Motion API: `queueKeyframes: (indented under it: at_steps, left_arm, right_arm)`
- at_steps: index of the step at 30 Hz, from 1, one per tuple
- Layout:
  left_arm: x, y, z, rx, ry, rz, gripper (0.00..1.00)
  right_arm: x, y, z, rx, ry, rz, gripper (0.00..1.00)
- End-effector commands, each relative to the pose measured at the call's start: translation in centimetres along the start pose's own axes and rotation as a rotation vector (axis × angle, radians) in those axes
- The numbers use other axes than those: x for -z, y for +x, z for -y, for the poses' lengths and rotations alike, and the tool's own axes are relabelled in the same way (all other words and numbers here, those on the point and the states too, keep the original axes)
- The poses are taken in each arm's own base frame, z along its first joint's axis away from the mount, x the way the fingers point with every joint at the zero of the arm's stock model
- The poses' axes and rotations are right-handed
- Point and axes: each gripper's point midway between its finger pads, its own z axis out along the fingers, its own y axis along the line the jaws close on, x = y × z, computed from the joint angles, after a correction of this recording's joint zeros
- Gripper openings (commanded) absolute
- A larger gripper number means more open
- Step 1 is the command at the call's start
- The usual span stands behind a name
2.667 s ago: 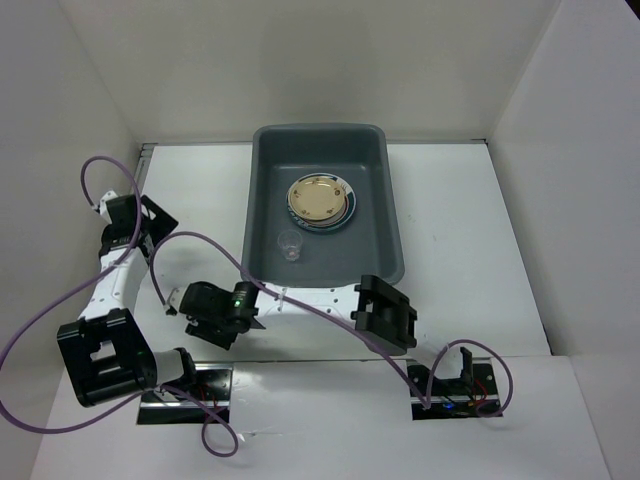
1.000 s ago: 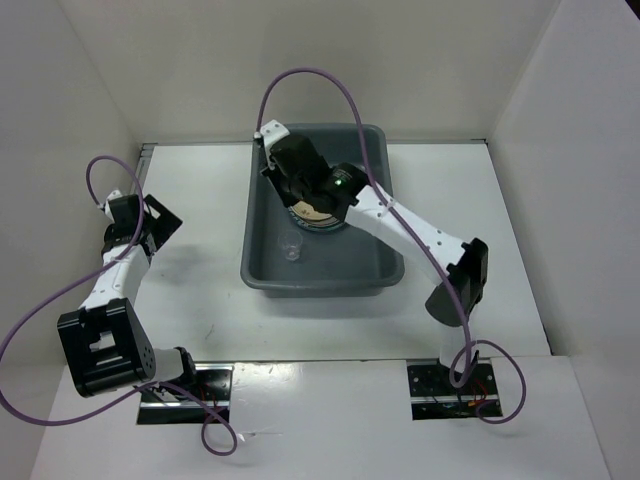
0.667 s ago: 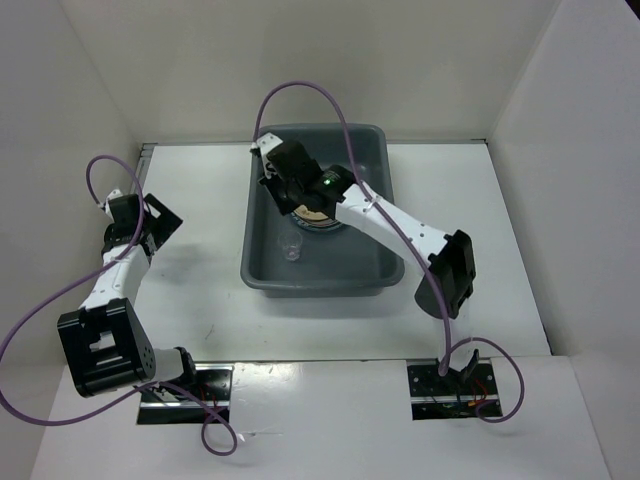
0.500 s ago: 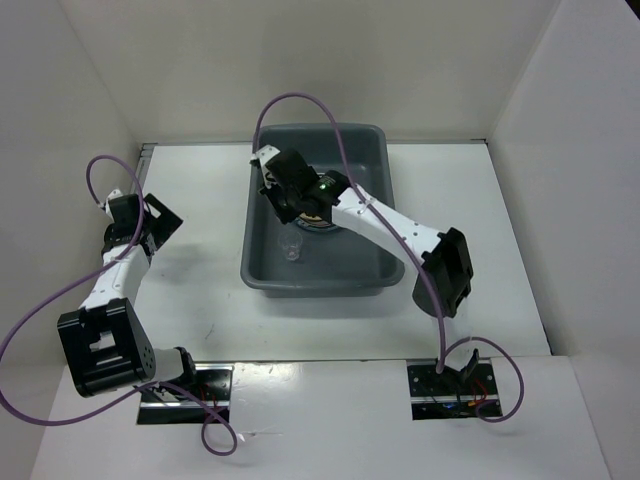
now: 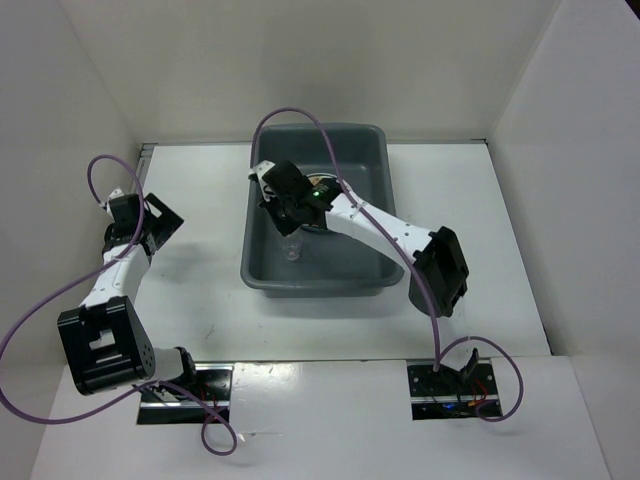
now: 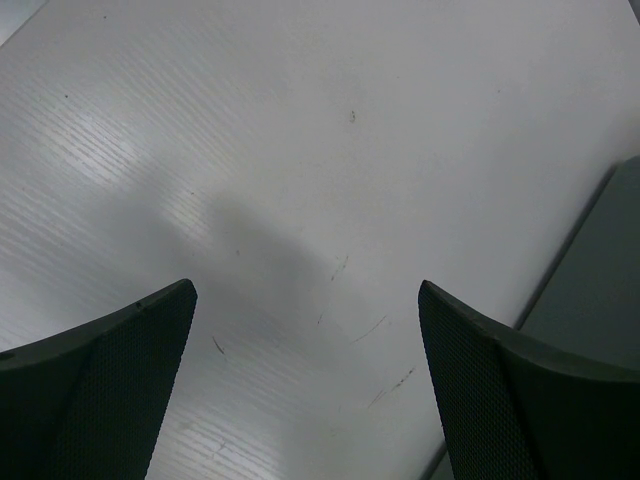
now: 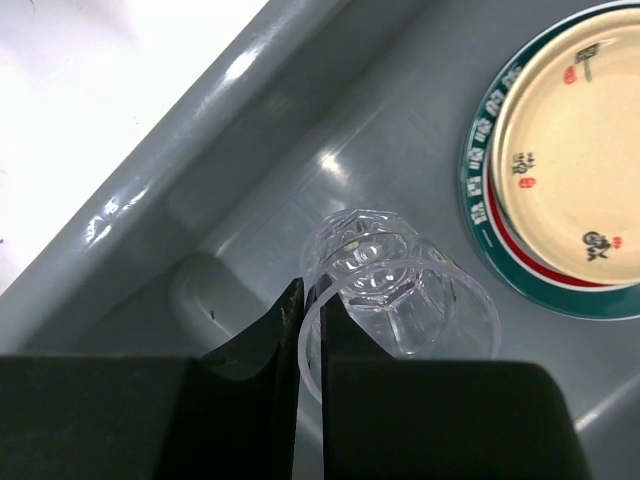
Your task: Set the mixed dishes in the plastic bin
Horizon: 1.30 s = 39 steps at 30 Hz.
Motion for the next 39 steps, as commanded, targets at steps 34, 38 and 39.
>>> queueKeyframes:
  at_steps: [34,38,39]
  left_arm:
    - [-0.2,-0.4,0.5,0.015,0.024,0.019,0.98]
    - [-0.2,-0.5,0.8,0.015,0.039,0.020,0.98]
    - [-0.2,-0.4,1.0,0.015,0.050,0.012,0.98]
  right_arm:
    - [4.6,-3.4,-0.1,0.009,0.062,0.083,0.56]
    - [10.9,-7.6,2.0,-0.033,0.159,0.255,0.71]
    - [13.5,-8.4,3.6,-0.067,0.244,0.315,0.78]
